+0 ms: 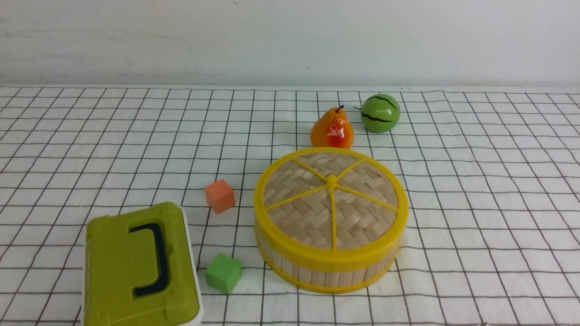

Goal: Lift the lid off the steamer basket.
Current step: Use the right arm to lift the lid of the steamer

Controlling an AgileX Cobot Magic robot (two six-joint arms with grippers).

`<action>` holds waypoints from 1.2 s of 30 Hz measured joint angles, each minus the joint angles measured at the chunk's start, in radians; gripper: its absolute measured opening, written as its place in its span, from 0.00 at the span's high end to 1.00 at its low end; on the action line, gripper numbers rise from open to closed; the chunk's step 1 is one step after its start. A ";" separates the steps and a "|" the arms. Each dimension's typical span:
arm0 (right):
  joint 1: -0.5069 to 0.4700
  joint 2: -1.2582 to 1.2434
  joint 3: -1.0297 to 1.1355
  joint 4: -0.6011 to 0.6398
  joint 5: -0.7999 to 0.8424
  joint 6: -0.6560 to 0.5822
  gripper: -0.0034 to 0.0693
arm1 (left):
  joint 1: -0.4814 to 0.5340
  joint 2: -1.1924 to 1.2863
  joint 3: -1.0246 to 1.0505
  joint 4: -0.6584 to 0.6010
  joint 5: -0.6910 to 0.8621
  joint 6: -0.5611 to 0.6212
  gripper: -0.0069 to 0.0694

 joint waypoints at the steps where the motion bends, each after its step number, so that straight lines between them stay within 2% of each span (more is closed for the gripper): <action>1: 0.000 0.000 0.003 0.126 0.006 0.030 0.81 | 0.000 0.000 0.000 0.000 0.000 0.000 0.60; 4: 0.000 0.000 0.007 0.397 0.007 0.069 0.80 | 0.000 0.000 0.000 0.000 0.000 0.000 0.60; 7: 0.000 0.000 0.007 0.526 -0.019 0.042 0.80 | 0.000 0.000 0.000 0.000 0.000 0.000 0.60; 18: 0.000 0.000 -0.007 0.561 -0.067 -0.235 0.78 | 0.000 0.000 0.000 0.000 0.000 0.000 0.60; 21: 0.000 0.038 -0.140 0.522 -0.022 -0.403 0.81 | 0.000 0.000 0.000 0.000 0.000 0.000 0.60; 22: 0.000 0.044 -0.140 0.522 -0.018 -0.411 0.81 | 0.000 0.000 0.000 0.000 0.000 0.000 0.60; 23: 0.000 0.113 -0.243 0.470 0.035 -0.475 0.86 | 0.000 0.000 0.000 0.000 0.000 0.000 0.60; 26: 0.000 0.231 -0.379 0.389 0.121 -0.523 0.93 | 0.000 0.000 0.000 0.000 0.000 0.000 0.60; 27: 0.000 0.369 -0.514 0.304 0.231 -0.544 0.98 | 0.000 0.000 0.000 0.000 0.000 0.000 0.60; 28: 0.000 0.369 -0.529 0.295 0.245 -0.545 0.98 | 0.000 0.000 0.000 0.000 0.000 0.000 0.60; 33: 0.011 0.750 -0.927 0.098 0.643 -0.561 0.98 | 0.000 0.000 0.000 0.000 0.000 0.000 0.60; 34: 0.015 0.774 -0.951 0.092 0.654 -0.561 0.98 | 0.000 0.000 0.000 0.000 0.000 0.000 0.60; 36: 0.072 0.918 -1.077 0.028 0.757 -0.564 0.98 | 0.000 0.000 0.000 0.000 0.000 0.000 0.60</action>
